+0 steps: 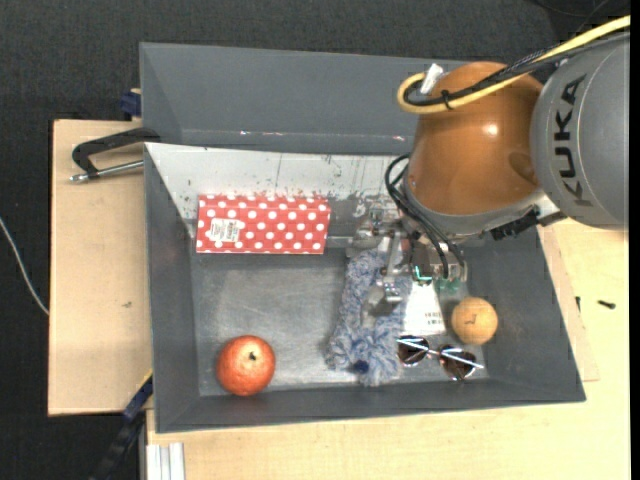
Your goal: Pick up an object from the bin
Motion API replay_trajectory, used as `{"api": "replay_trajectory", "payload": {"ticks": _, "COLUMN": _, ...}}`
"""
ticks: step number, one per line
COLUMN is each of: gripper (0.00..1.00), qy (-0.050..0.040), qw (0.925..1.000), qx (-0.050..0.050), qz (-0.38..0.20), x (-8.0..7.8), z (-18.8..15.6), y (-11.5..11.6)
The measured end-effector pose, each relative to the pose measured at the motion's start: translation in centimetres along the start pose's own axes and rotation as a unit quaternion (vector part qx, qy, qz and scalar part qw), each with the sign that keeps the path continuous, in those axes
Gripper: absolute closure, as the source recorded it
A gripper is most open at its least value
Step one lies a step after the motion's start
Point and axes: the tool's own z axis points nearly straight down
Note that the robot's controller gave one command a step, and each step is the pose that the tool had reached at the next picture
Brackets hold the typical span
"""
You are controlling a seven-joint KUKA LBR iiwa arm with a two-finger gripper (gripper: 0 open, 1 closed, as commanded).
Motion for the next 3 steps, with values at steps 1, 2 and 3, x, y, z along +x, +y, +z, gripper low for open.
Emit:
{"api": "replay_trajectory", "payload": {"ticks": 1, "gripper": 0.00, "qy": -0.0046, "qw": 1.0000, "qx": -0.001, "qz": 0.001, "x": -0.2, "z": -0.5, "y": 0.0}}
{"api": "replay_trajectory", "payload": {"ticks": 2, "gripper": 0.00, "qy": -0.0082, "qw": 0.9894, "qx": 0.001, "qz": -0.145, "x": -1.7, "z": 6.0, "y": -1.4}}
{"api": "replay_trajectory", "payload": {"ticks": 3, "gripper": 0.00, "qy": -0.0069, "qw": 0.9456, "qx": 0.002, "qz": -0.325, "x": -1.8, "z": 14.6, "y": -1.3}}
